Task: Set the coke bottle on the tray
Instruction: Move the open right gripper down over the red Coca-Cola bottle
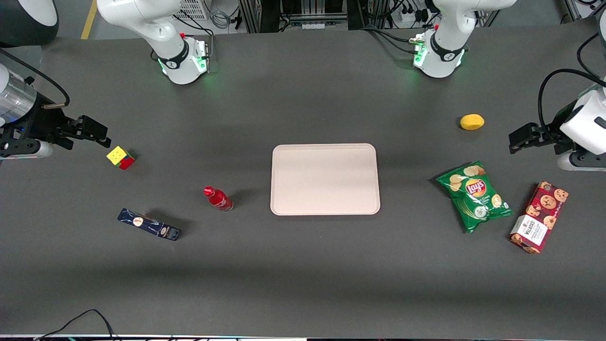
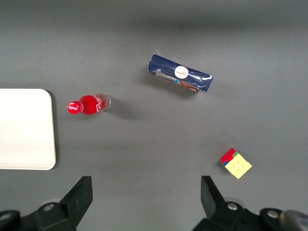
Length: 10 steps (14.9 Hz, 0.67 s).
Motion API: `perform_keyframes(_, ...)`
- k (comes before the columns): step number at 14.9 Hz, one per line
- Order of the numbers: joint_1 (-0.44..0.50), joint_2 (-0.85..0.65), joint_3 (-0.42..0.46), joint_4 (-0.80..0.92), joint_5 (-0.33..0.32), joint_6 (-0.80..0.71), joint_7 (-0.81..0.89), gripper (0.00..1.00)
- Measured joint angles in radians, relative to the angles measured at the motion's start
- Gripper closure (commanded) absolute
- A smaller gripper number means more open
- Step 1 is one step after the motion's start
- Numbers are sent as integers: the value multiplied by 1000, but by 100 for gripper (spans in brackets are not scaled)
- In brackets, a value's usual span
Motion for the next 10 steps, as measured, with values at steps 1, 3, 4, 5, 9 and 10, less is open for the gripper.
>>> perform_keyframes(1,0,0,-1,0,0,2,0,0)
perform_keyframes(3,0,0,-2,0,0,6,0,0)
perform_keyframes(4,0,1,-2,0,0,8,0,0)
perform_keyframes(5,0,4,-2,2,0,10,0,0)
perform_keyframes(9,1,34,2,25,1,11,0,0)
perform_keyframes(10,2,47,6,29,3,14,0,0)
